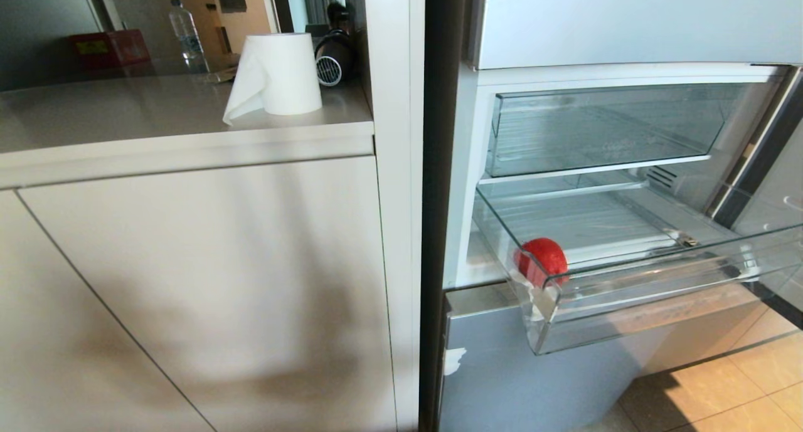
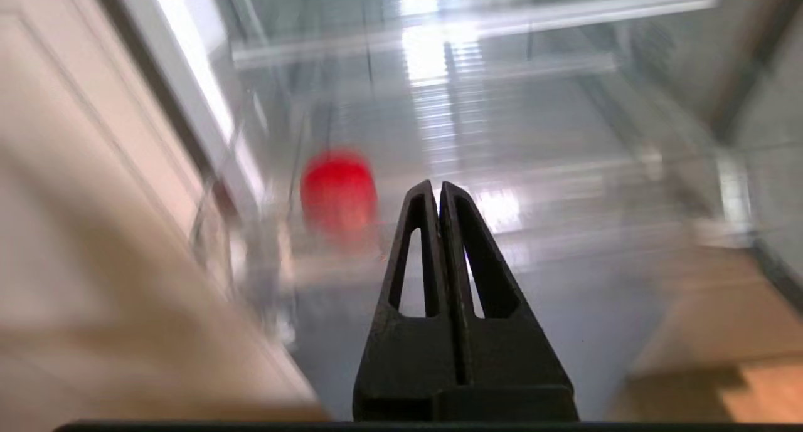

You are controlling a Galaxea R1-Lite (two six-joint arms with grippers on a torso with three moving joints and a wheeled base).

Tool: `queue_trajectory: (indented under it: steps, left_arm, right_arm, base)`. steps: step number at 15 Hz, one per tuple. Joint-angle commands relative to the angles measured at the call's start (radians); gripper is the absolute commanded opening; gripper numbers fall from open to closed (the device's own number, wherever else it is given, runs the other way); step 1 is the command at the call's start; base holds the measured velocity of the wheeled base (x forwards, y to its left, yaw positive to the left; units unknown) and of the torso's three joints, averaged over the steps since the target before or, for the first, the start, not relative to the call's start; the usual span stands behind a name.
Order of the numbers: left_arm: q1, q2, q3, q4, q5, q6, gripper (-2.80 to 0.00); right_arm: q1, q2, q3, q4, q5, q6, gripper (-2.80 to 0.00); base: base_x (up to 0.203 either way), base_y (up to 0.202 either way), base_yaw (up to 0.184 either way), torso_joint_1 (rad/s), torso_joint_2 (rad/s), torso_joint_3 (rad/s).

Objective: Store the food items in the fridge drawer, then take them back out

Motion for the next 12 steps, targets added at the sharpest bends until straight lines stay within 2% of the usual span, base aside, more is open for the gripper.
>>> queue_trajectory:
  steps: [1,3,6,9,12]
  left_arm:
    - [0.000,0.000,0.000,0.000,0.000,0.000,-2.80]
    - [0.000,0.001,0.000,0.001,0.000,0.000,-2.80]
    - [0.000,0.000,0.000,0.001,0.000,0.000,-2.80]
    - [0.000,0.000,0.000,0.000,0.000,0.000,-2.80]
    - [0.000,0.001,0.000,0.000,0.000,0.000,-2.80]
  right_arm:
    - [-0.012,-0.289,0.157,0.094,-0.002,-0.034,-2.80]
    - [-0.035,-0.422,0.309,0.166,-0.005,-0.128,-2.80]
    - [-0.062,-0.591,0.443,0.198,-0.006,-0.202,-2.80]
    - [-0.064,-0.715,0.469,0.238,-0.008,-0.218,-2.80]
    - [-0.064,-0.713,0.473,0.246,-0.035,-0.216,-2.80]
  base:
    - [0.000,0.000,0.000,0.000,0.00,0.000]
    - [0.000,0.000,0.000,0.000,0.00,0.000]
    - [0.000,0.000,0.000,0.000,0.00,0.000]
    - [0.000,0.000,0.000,0.000,0.00,0.000]
    - [0.000,0.000,0.000,0.000,0.00,0.000]
